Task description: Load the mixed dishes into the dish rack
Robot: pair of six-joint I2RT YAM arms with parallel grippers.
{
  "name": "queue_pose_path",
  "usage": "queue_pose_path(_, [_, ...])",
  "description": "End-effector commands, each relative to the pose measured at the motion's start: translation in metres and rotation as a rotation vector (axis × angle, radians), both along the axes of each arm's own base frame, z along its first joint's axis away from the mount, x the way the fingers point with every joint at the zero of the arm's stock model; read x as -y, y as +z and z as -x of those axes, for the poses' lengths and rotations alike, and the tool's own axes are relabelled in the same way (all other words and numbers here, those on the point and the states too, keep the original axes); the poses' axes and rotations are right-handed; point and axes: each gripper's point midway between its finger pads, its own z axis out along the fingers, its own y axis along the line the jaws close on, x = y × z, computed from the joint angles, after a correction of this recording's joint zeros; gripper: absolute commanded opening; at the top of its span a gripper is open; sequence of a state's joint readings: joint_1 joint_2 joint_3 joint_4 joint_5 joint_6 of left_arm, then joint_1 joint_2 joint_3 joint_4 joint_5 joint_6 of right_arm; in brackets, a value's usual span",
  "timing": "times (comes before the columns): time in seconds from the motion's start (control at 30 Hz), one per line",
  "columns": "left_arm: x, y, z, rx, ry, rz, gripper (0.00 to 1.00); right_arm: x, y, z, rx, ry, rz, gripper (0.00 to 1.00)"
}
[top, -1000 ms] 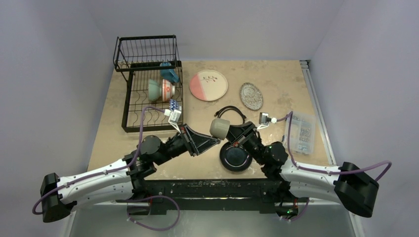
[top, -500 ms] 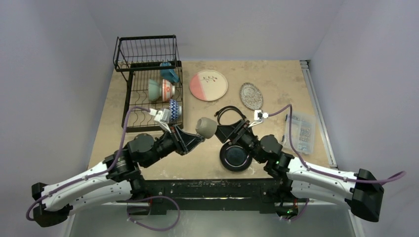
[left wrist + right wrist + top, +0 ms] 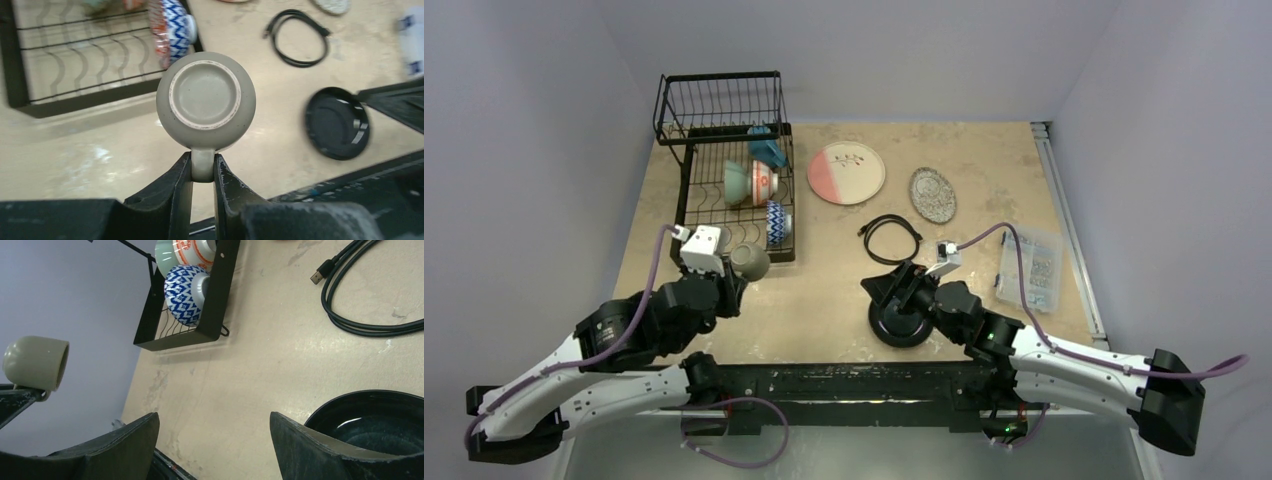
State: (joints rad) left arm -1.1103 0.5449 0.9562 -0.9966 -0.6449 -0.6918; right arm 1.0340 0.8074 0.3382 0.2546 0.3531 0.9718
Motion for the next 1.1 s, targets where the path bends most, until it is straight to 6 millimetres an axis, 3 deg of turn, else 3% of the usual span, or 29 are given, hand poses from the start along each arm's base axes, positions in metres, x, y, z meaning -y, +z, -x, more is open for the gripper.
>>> queue_pose_path(0.0, [-0.057,0.026,-0.019,0.128,0.17,-0.269,0.0,0.001,0.021,-0.007,0.03,-0.036,-0.015,0.81])
queue_pose_path(0.1, [-0.067,0.046,-0.033,0.183,0.192,-0.36,0.0,0.001,0.017,-0.006,0.017,-0.035,-0.013,0.81])
queue_pose_path(0.17, [-0.07,0.046,-0.045,0.167,0.197,-0.388,0.0,0.001,0.014,-0.005,0.005,-0.034,-0.02,0.81])
queue_pose_path(0.4, [-0.081,0.019,-0.102,0.058,0.287,-0.252,0.0,0.009,0.014,-0.001,-0.01,-0.042,-0.025,0.8])
queue_pose_path(0.53, [-0.098,0.004,-0.131,0.034,0.4,-0.265,0.0,0.02,0.015,0.001,-0.004,-0.068,-0.031,0.8])
queue_pose_path(0.67, [-0.105,-0.004,-0.156,0.064,0.467,-0.149,0.0,0.03,0.017,0.002,0.007,-0.092,-0.052,0.8])
queue_pose_path(0.87, [-0.141,-0.034,-0.179,-0.013,0.636,-0.111,0.0,0.032,0.018,0.0,0.02,-0.104,-0.051,0.8])
queue_pose_path(1.07, [-0.14,-0.085,-0.206,-0.129,0.589,-0.147,0.0,0.028,0.014,-0.002,0.021,-0.1,-0.036,0.8])
